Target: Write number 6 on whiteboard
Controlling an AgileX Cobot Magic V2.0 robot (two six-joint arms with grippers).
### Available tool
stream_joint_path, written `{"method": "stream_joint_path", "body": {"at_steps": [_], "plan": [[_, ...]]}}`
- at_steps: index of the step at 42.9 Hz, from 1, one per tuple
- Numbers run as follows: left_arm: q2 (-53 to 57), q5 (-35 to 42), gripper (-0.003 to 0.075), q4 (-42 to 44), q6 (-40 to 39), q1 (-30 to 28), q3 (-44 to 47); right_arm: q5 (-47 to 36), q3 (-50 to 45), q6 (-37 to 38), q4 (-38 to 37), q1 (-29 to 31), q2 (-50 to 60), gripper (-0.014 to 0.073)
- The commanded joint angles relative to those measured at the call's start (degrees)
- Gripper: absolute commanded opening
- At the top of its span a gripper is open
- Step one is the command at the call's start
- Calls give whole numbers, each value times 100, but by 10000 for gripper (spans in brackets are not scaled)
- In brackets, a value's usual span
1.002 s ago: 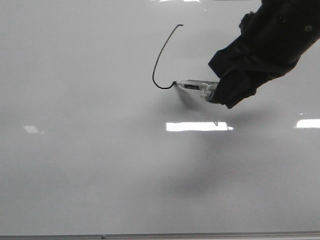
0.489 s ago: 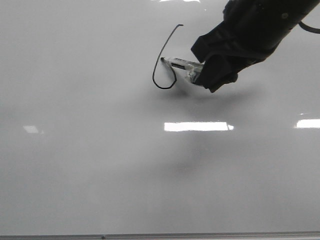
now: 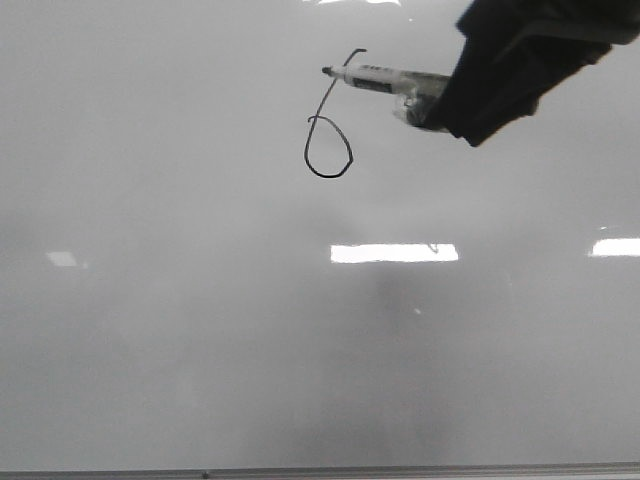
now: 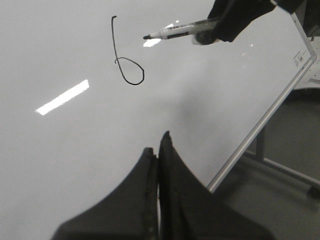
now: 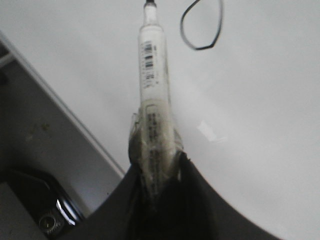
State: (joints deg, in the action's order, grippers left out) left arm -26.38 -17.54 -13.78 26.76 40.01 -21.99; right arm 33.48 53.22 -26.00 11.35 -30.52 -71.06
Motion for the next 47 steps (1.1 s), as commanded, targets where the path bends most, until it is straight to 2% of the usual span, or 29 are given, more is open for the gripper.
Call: {"method": "stream_joint_path", "body": {"at_steps": [1,4,7,11,16,19,23,30,38,47], "plan": [[-245,-200,-20,381,-38,0,-598,145,94,-375,13,-227,228,-59],[-553,-681,-8,653,23,0,-1057,239,94,-535,-18,-471,228,-59],[-938,-1101,44,691,556,0,-1542,269,94,-548,-101,-767,228,-59],[-1404,-1469,189,677,1079,0,-2024,257,94,-548,-190,-1090,228,-59],[-2031,-1806,436,669,1316,85,-2493,177,94,-548,-191,-1332,228,-59],[-2353,-1964,503,669,1481,239,-2689,112,94,-548,-191,-1454,228,-59],[-2800,-2047,493,706,1771,621,-2906,64,99,-548,-196,-1594,228,-59],[-3463,-2121,489,1187,1760,1231,-3249,18,99,-548,-211,-1799,228,-59],[-3917,-2144,488,1378,1760,1371,-3402,-37,99,-548,-211,-1907,321,-59],[-3994,-1888,368,1378,1760,1371,-3402,-43,99,-548,-211,-1912,427,-59]]}}
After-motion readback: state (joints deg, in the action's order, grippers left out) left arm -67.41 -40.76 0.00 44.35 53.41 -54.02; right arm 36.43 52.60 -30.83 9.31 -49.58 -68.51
